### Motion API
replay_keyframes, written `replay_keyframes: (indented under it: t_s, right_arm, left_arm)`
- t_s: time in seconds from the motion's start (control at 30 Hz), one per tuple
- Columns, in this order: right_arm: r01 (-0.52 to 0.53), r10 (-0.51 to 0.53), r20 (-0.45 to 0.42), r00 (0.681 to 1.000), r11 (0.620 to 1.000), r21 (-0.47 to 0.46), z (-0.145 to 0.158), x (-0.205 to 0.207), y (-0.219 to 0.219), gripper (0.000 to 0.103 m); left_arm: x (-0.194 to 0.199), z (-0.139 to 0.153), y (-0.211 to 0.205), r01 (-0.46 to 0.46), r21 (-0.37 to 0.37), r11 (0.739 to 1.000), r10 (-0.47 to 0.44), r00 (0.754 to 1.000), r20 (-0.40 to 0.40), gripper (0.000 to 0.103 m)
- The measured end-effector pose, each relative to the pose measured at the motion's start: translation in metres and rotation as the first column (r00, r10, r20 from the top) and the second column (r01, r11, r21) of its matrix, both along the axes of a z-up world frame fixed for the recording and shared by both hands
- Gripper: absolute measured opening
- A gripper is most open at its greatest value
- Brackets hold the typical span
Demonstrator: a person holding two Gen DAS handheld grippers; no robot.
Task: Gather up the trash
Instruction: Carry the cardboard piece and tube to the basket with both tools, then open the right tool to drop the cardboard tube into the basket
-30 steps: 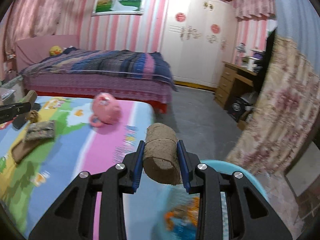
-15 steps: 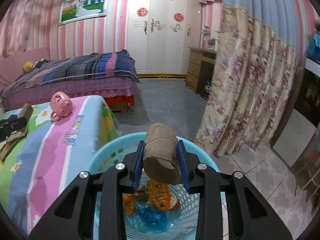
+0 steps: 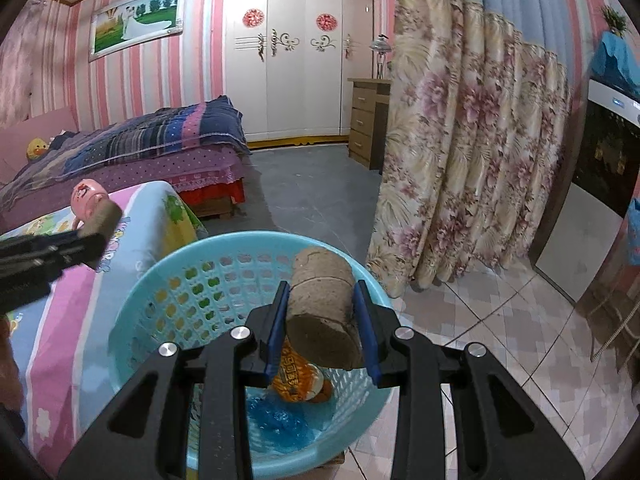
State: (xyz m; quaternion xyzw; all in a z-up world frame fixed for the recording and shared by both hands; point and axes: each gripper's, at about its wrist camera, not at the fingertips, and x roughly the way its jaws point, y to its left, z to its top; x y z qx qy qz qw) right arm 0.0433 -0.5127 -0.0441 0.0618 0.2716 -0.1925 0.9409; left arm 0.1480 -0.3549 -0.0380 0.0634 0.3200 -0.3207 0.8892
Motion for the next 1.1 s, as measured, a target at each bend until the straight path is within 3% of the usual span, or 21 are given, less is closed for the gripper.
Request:
replay_keyframes:
  t_s: [0.2, 0.27, 0.53, 0.73, 1.0, 1.07, 1.1]
  right_arm:
    - [0.019, -0.019, 0.001, 1.0, 1.0, 0.017, -0.005, -0.007, -0.007, 0.033]
    - [0.019, -0.019, 0.002, 1.0, 1.0, 0.015, -0.005, -0.007, -0.007, 0.033]
    - [0.026, -0.026, 0.007, 1.0, 0.999, 0.026, -0.006, -0.006, -0.008, 0.033]
    - [0.014, -0.014, 0.003, 1.0, 0.999, 0.043, -0.01, 0.002, -0.002, 0.033]
    - [-0.007, 0.008, -0.003, 1.0, 0.999, 0.046, -0.01, 0.02, 0.01, 0.034]
    - [0.003, -0.003, 0.01, 1.0, 0.999, 0.038, -0.005, 0.022, 0.013, 0.041]
    - [0.005, -0.006, 0.021, 1.0, 0.999, 0.04, -0.002, 0.021, 0.014, 0.059]
  left_arm:
    - [0.0, -0.014, -0.029, 0.038, 0.018, 0.999, -0.038, 0.999, -0.019, 0.045]
    - [0.001, -0.017, -0.033, 0.039, 0.034, 0.999, -0.038, 0.999, -0.024, 0.062]
    - [0.002, -0.003, -0.005, -0.06, 0.054, 0.997, 0.056, 0.996, 0.068, 0.085]
    - [0.003, 0.009, 0.032, -0.159, 0.024, 0.987, 0.156, 0.983, 0.099, 0.093]
    - [0.014, 0.018, 0.081, -0.26, 0.004, 0.966, 0.259, 0.962, 0.085, 0.094]
    - [0.016, 0.024, 0.097, -0.3, -0.001, 0.954, 0.299, 0.95, 0.093, 0.095]
    - [0.016, 0.025, 0.103, -0.313, -0.002, 0.95, 0.311, 0.945, 0.097, 0.096]
